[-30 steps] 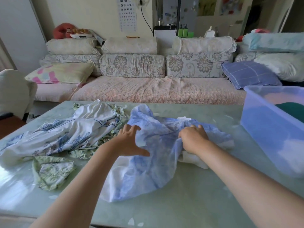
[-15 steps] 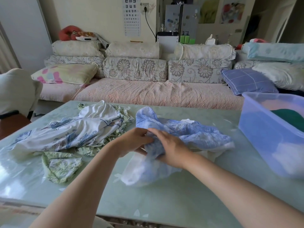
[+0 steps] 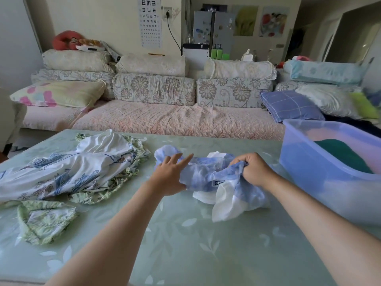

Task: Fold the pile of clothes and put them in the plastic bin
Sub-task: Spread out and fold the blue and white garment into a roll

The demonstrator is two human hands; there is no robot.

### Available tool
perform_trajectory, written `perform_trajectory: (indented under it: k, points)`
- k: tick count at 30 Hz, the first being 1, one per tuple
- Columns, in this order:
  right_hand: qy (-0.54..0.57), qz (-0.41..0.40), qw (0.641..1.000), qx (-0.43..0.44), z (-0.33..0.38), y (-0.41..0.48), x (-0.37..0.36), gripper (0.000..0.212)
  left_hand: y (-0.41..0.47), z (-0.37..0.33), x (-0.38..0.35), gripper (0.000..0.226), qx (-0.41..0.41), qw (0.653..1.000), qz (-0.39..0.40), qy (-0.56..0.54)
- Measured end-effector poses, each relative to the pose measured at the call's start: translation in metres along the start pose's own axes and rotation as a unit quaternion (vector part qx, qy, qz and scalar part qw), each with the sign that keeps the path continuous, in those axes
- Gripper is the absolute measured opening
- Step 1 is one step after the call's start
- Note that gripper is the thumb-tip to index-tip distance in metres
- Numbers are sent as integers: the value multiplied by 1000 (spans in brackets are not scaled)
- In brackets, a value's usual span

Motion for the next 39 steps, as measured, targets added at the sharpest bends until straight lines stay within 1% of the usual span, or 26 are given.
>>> perform_trajectory:
  k: [2, 4, 5, 6, 7, 8, 10, 11, 12, 13, 14, 15, 16, 17, 18, 20, 23, 24, 26, 29, 31, 32, 35, 36, 38, 39]
  points:
    - [-29, -70, 994, -84, -16, 0, 12, 52, 11, -9, -10, 71, 15, 998, 46, 31]
    - [-187, -104, 965, -154, -21, -3, 23, 25, 20, -22, -9, 37, 43, 997, 58, 15]
    - [-283, -87, 934, -199, -20, -8, 27, 6, 25, -28, -8, 32, 49, 997, 51, -7]
    - [-358, -79, 899, -238, -22, -9, 30, 22, 30, -33, -5, 31, 44, 998, 41, -26]
    - [-387, -91, 887, -236, -23, -10, 31, 38, 34, -37, -2, 32, 39, 998, 30, -35]
    - [-367, -129, 903, -181, -17, -8, 31, 44, 37, -41, 2, 32, 38, 998, 17, -37]
    - [-256, -194, 947, 0, 1, -6, 25, 45, 42, -45, 8, 31, 41, 998, 0, -44]
    - [-195, -172, 964, 64, 11, -4, 21, 48, 43, -47, 10, 29, 40, 998, -2, -50]
    - [-150, -110, 977, 103, 22, -6, 15, 51, 43, -48, 12, 26, 37, 998, -2, -58]
    - [-133, -28, 984, 113, 28, -8, 4, 52, 43, -49, 15, 23, 34, 997, -3, -71]
    - [-160, 48, 981, 104, 29, -11, -8, 59, 43, -50, 18, 22, 26, 996, -11, -88]
    - [-235, 100, 963, 86, 29, -14, -20, 76, 42, -49, 22, 21, 15, 994, -22, -106]
    - [-335, 130, 931, 66, 20, -15, -29, 93, 40, -49, 25, 19, 0, 992, -30, -122]
    - [-415, 140, 898, 46, 11, -15, -34, 103, 38, -47, 28, 16, -15, 990, -27, -135]
    - [-447, 147, 882, 27, 2, -14, -35, 103, 35, -44, 30, 17, -24, 990, -14, -141]
    - [-411, 144, 900, 0, -7, -12, -28, 86, 28, -35, 29, 51, -29, 991, 29, -126]
    - [-384, 132, 913, -33, -19, -10, -21, 55, 19, -21, 9, 110, -3, 996, 81, 46]
    - [-378, 136, 914, -49, -23, -11, -21, 48, 16, -18, 0, 120, 20, 991, 112, 73]
    - [-349, 162, 920, -76, -31, -14, -23, 43, 11, -16, -15, 124, 50, 982, 181, 37]
    - [-303, 200, 928, -83, -29, -22, -24, 39, 10, -19, -23, 118, 36, 975, 211, -62]
    - [-299, 196, 931, -73, -23, -25, -26, 32, 8, -26, -15, 108, 34, 972, 215, -85]
    - [-302, 200, 930, -71, -18, -26, -26, 30, 8, -30, -9, 98, 39, 971, 223, -77]
    - [-275, 212, 937, -45, -5, -27, -27, 30, 2, -44, 14, 40, 37, 971, 235, -22]
    - [-249, 215, 944, -39, 0, -28, -27, 27, -1, -48, 24, 29, 38, 972, 230, -14]
    - [-163, 210, 963, -36, 11, -29, -25, 17, -9, -49, 46, 23, 39, 976, 216, -8]
    - [-90, 218, 971, -45, 16, -29, -22, 11, -14, -49, 59, 22, 40, 977, 207, -8]
Point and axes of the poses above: each hand's wrist, its own y-axis towards the middle knuckle, its own x-axis out of the back of the hand, z = x × y, the point moved 1 cm from there along y, towards the middle knuckle, and after that the axes turned 6 degrees about z, right-handed, at the moved point
